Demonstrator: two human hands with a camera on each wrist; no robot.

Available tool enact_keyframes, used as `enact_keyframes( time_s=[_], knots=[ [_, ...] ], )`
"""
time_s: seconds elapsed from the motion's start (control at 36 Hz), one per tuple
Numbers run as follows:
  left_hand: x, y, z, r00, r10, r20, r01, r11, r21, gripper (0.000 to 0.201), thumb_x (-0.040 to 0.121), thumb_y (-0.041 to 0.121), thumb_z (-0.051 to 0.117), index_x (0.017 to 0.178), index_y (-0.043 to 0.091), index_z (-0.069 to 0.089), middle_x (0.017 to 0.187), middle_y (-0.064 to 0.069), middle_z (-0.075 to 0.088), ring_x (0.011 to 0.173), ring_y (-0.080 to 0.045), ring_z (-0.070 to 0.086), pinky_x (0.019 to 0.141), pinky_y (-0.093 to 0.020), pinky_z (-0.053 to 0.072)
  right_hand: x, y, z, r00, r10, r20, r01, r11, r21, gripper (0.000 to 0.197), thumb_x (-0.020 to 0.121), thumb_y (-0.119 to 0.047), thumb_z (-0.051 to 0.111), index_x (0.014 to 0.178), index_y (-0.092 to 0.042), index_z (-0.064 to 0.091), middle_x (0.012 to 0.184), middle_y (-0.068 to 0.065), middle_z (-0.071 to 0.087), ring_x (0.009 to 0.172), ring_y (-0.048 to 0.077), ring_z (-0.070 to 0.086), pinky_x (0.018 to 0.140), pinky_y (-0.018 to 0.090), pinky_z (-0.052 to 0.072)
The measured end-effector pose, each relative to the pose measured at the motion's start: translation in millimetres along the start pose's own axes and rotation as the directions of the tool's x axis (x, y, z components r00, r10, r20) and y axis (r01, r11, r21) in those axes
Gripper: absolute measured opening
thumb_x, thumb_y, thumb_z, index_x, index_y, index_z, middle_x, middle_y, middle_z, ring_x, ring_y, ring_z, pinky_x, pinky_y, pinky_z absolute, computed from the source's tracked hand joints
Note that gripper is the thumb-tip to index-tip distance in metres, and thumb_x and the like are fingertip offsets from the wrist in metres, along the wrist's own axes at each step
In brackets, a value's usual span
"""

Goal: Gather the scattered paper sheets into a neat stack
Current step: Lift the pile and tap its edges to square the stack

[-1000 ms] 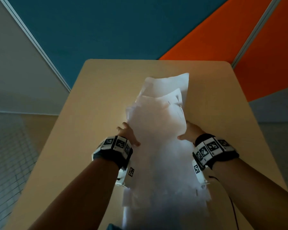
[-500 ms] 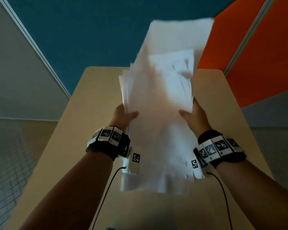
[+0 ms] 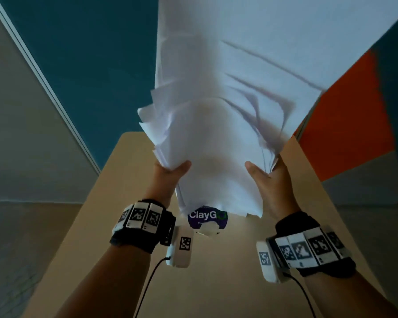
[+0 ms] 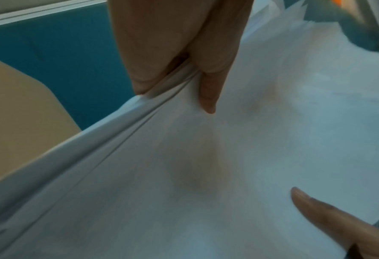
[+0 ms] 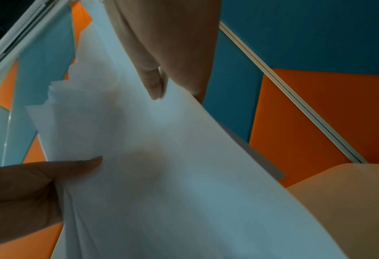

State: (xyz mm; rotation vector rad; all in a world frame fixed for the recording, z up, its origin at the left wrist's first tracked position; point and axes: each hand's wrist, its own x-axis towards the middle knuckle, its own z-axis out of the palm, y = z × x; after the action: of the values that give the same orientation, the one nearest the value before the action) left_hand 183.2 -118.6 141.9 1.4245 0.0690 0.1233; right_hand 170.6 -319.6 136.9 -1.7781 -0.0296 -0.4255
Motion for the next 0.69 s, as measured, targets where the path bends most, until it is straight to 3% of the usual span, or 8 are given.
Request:
enact_keyframes(
  time_s=[0.06,0.17,0.31,0.42,0.5,0.58,0.64,0.69],
  knots=[
    [-1,1,2,1.000,-0.006,0.013,0.006,1.000,-0.008,0.042,0.067,0.007,0.065,0.100,0.032,0.056,0.107,-0.005,0.063,0.115,-0.035,0.056,0.101,-0.057,0.043,-2,0,-2,1.000,0.017,-0.015,-0.017,1.000,0.019,0.053,0.085,-0.010,0.062,0.134,-0.006,0.041,0.127,-0.006,0.045,0.125,0.009,0.040,0.107,0.019,0.028],
    [-1,9,7,1.000,0.010,0.029,-0.009,1.000,-0.028,0.046,0.066,0.007,0.066,0.109,0.019,0.055,0.107,-0.009,0.064,0.108,-0.032,0.059,0.099,-0.053,0.047,0,-1,-10,0.999,0.017,-0.030,-0.015,0.999,0.048,0.056,0.086,-0.013,0.063,0.136,-0.005,0.040,0.141,0.007,0.048,0.134,0.018,0.040,0.117,0.039,0.028],
    [-3,4,5,0.999,-0.005,0.044,0.005,1.000,0.010,0.063,0.065,0.009,0.071,0.124,0.011,0.050,0.124,-0.018,0.060,0.112,-0.032,0.059,0.097,-0.053,0.048,-4,4,-17,0.997,0.081,0.017,-0.081,0.996,0.022,0.052,0.084,-0.011,0.065,0.131,-0.006,0.044,0.131,0.007,0.053,0.125,0.016,0.046,0.104,0.023,0.033],
    [-3,-4,3,0.999,-0.012,0.047,0.010,0.999,0.043,0.041,0.065,0.009,0.070,0.102,0.024,0.060,0.106,-0.008,0.067,0.097,-0.025,0.064,0.091,-0.049,0.053,-6,8,-19,0.991,0.120,0.063,-0.123,0.992,0.043,0.041,0.085,-0.005,0.062,0.125,-0.005,0.052,0.118,0.006,0.061,0.115,0.015,0.054,0.086,0.006,0.042],
    [0,-2,6,0.999,0.033,0.039,-0.034,0.999,0.037,0.038,0.070,0.001,0.071,0.101,0.019,0.060,0.095,-0.002,0.067,0.087,-0.019,0.065,0.080,-0.036,0.058,-8,2,-22,0.996,0.076,0.045,-0.079,0.994,0.077,0.037,0.086,-0.002,0.060,0.121,-0.006,0.053,0.112,0.002,0.058,0.110,0.010,0.051,0.075,-0.012,0.034],
    [2,4,8,0.997,0.076,0.029,-0.076,0.997,0.020,0.038,0.073,-0.004,0.070,0.103,0.017,0.059,0.094,-0.001,0.067,0.082,-0.013,0.066,0.076,-0.032,0.059,-8,-3,-27,0.999,0.032,0.009,-0.032,0.993,0.118,0.035,0.085,-0.002,0.062,0.115,-0.015,0.051,0.110,0.000,0.056,0.107,0.007,0.049,0.074,-0.013,0.032],
    [3,3,7,0.997,0.076,0.020,-0.076,0.997,0.031,0.039,0.066,0.005,0.071,0.101,0.018,0.060,0.099,-0.005,0.067,0.088,-0.019,0.066,0.080,-0.037,0.059,-9,-2,-28,1.000,0.024,0.002,-0.024,0.993,0.116,0.033,0.083,-0.002,0.064,0.110,-0.018,0.053,0.110,0.001,0.059,0.107,0.008,0.052,0.078,-0.010,0.035],
    [1,-2,5,0.998,0.059,0.002,-0.059,0.997,0.048,0.051,0.062,0.009,0.072,0.111,0.010,0.058,0.107,-0.012,0.066,0.095,-0.027,0.064,0.084,-0.043,0.056,-11,5,-30,0.998,0.059,0.032,-0.062,0.993,0.099,0.032,0.082,-0.005,0.066,0.110,-0.017,0.058,0.110,0.002,0.064,0.109,0.012,0.057,0.087,0.001,0.043]
  ],
)
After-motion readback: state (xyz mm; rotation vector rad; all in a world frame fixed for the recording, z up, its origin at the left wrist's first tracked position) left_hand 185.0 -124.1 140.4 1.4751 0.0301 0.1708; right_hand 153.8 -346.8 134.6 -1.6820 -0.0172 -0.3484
